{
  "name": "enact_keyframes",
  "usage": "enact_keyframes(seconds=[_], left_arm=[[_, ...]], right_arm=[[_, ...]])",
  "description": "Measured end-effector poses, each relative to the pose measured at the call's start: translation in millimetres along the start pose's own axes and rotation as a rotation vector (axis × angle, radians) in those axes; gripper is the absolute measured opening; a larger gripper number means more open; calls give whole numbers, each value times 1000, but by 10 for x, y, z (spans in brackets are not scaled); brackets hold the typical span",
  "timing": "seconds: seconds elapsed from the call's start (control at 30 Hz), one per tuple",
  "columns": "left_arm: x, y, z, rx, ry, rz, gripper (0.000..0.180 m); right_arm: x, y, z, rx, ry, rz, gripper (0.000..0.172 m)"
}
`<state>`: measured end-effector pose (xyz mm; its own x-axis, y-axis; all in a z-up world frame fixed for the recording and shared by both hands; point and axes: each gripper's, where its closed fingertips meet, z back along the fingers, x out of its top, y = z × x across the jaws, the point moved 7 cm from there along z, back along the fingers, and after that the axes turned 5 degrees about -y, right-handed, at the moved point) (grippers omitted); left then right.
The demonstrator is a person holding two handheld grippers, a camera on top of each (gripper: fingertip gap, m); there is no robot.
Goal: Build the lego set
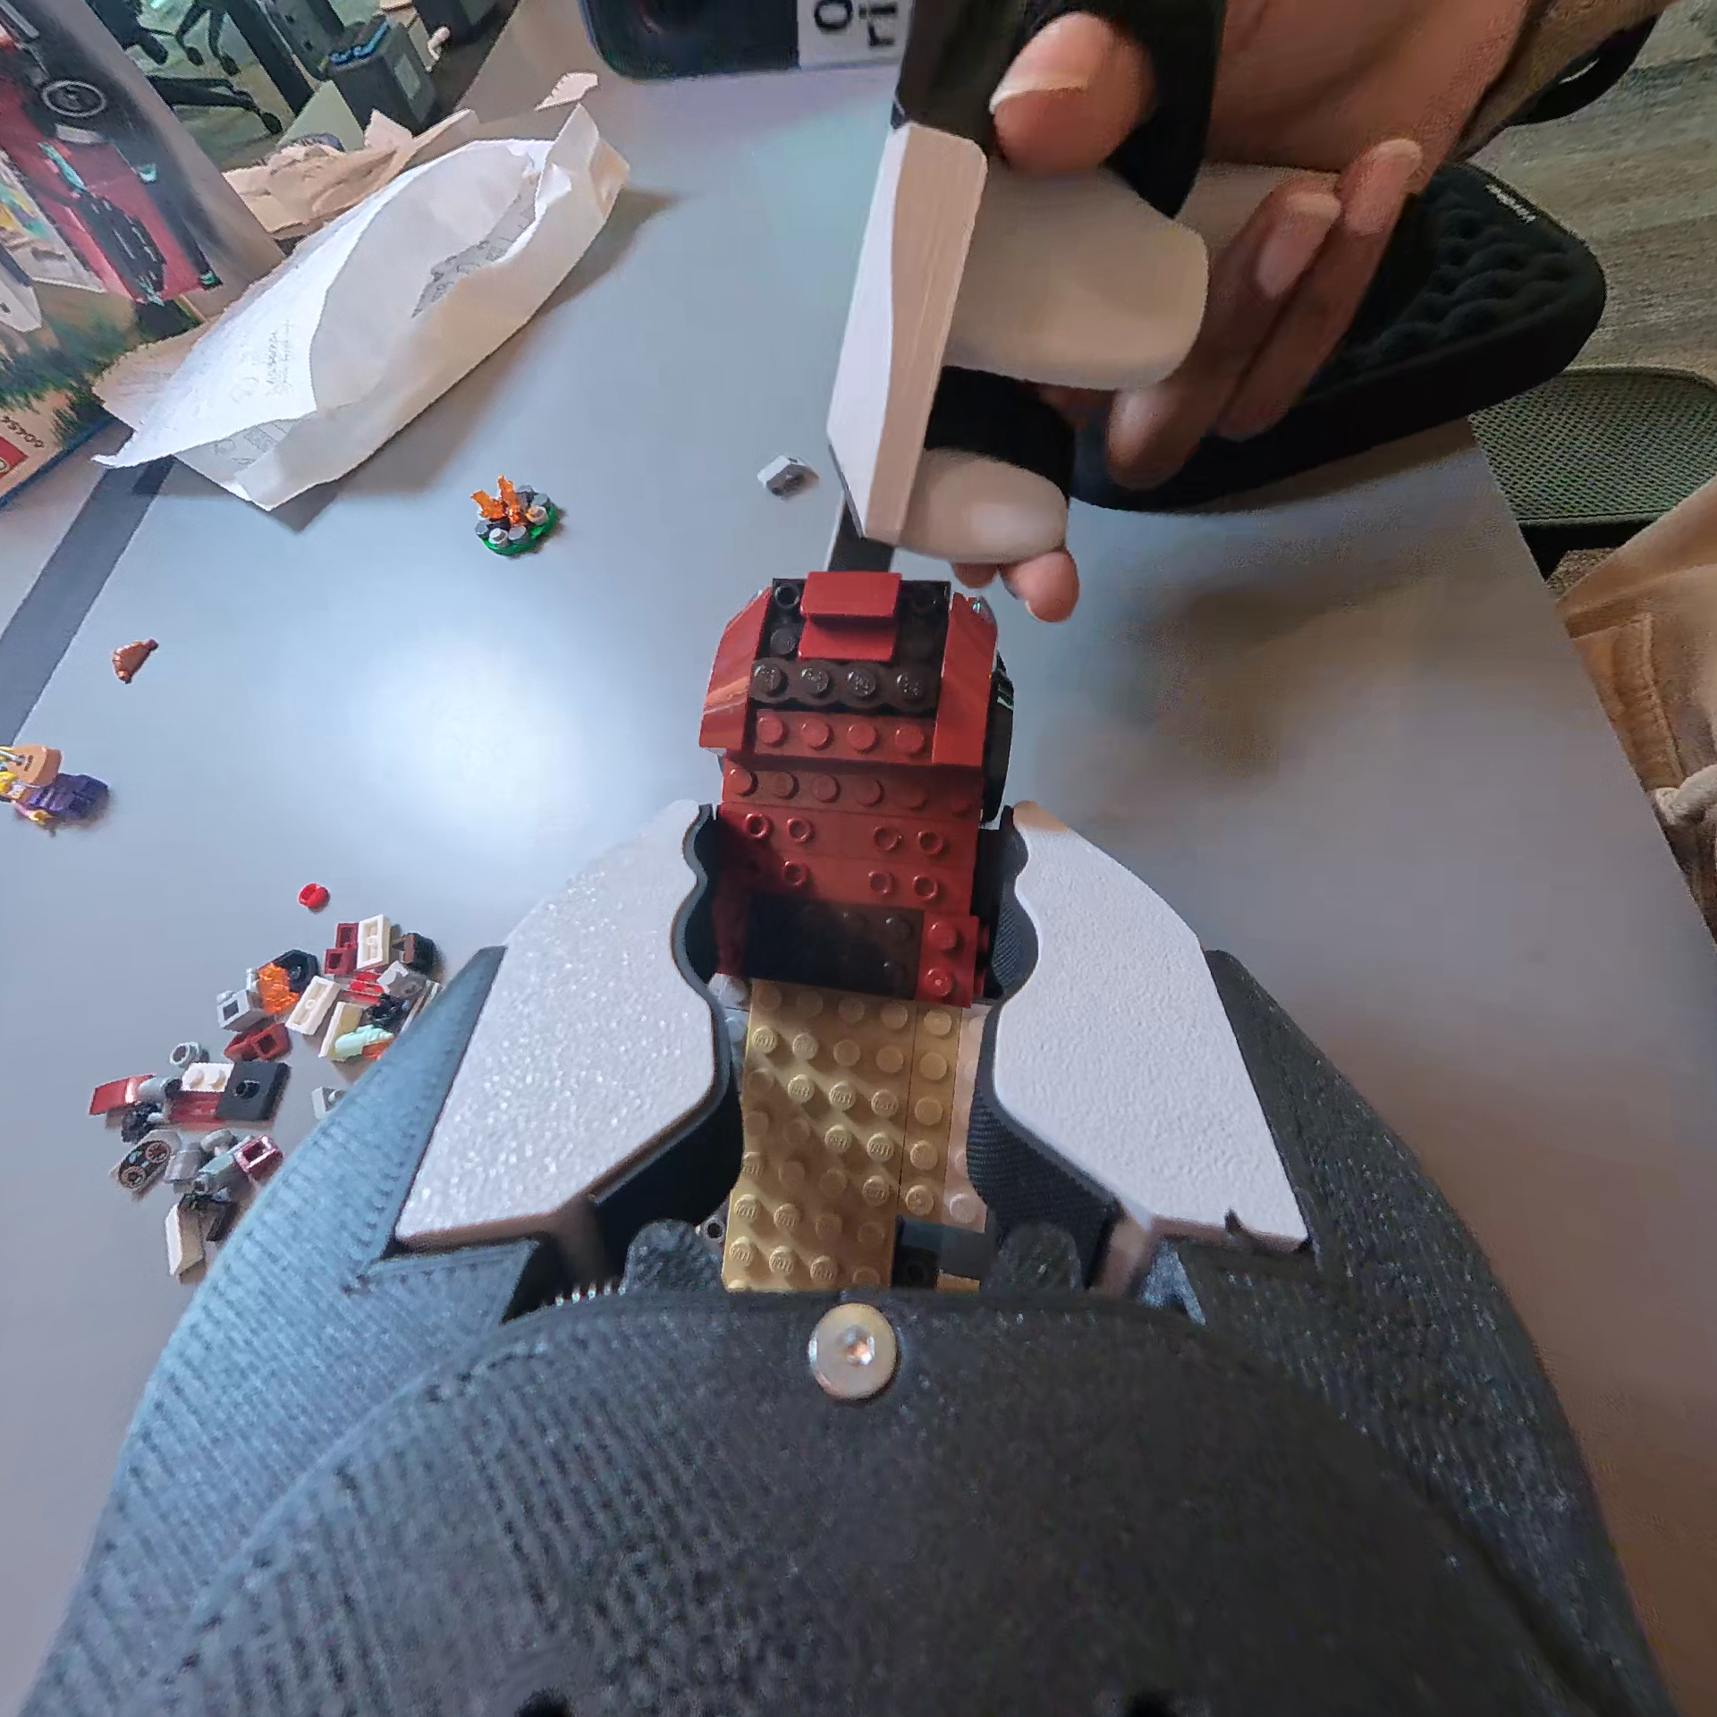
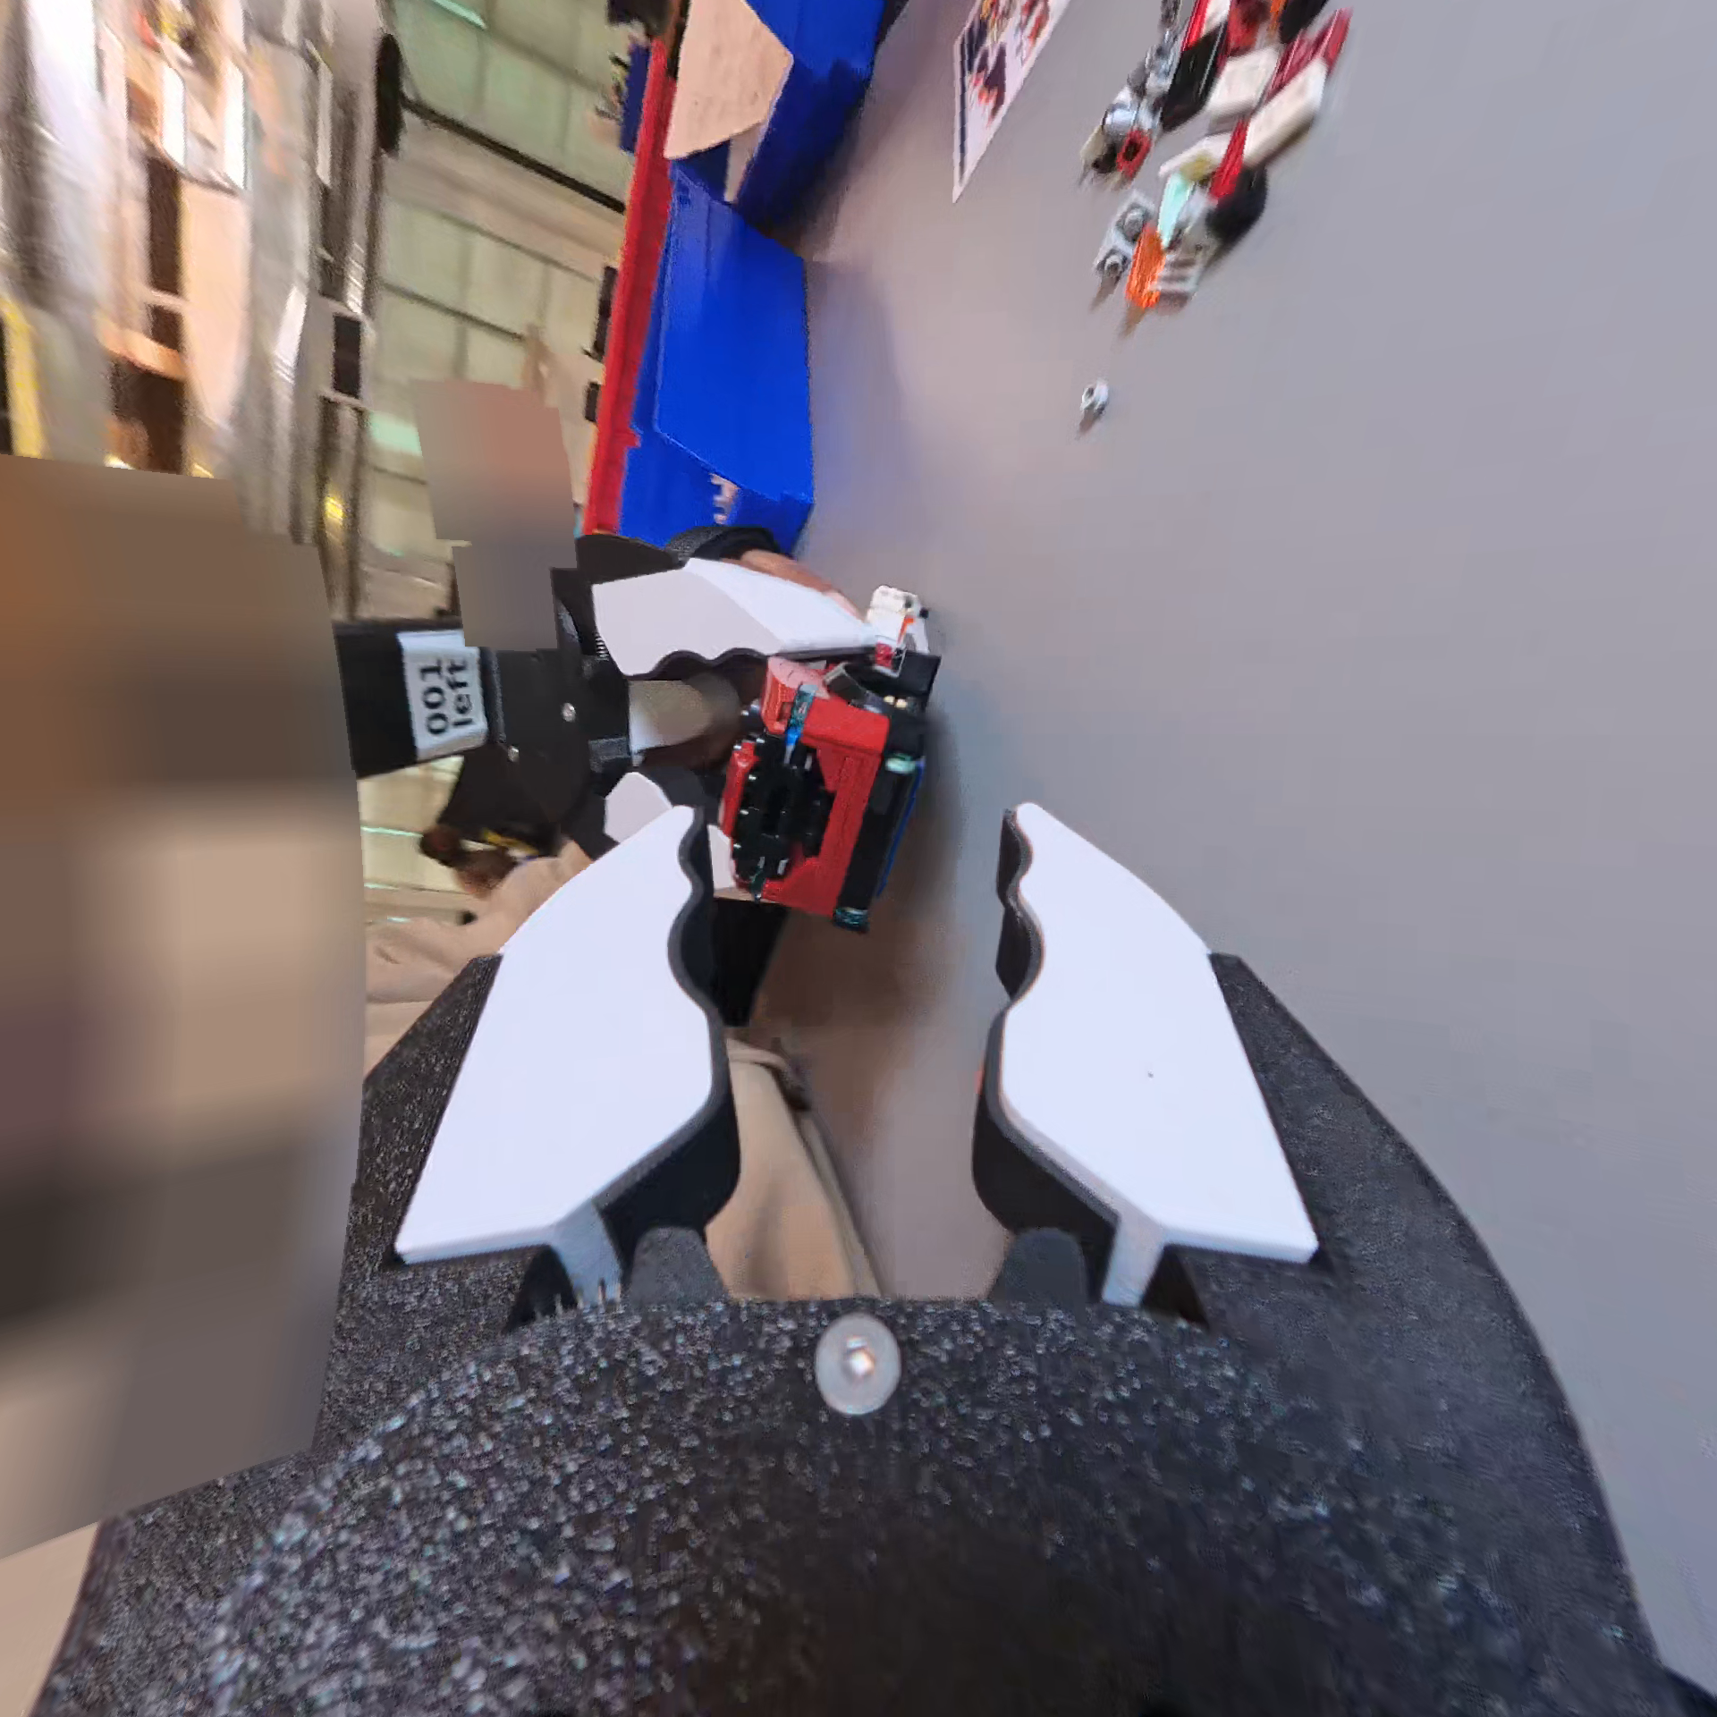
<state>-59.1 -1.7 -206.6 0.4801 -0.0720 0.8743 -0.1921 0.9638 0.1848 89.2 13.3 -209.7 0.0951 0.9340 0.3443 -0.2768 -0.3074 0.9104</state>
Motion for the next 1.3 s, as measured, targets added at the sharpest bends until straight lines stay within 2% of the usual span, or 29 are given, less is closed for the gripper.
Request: enact_keyframes(seconds=[0.23,0.33,1.3], left_arm=[[-13,-21,-24,1,13,-16,58],[-3,-5,-7,1,1,-5,58],[-23,26,14,-21,-15,30,57]], right_arm=[[-39,43,-108,52,-26,-41,53],[-24,28,-111,44,-30,-36,43],[-64,-33,-138,107,-102,-151,40]])
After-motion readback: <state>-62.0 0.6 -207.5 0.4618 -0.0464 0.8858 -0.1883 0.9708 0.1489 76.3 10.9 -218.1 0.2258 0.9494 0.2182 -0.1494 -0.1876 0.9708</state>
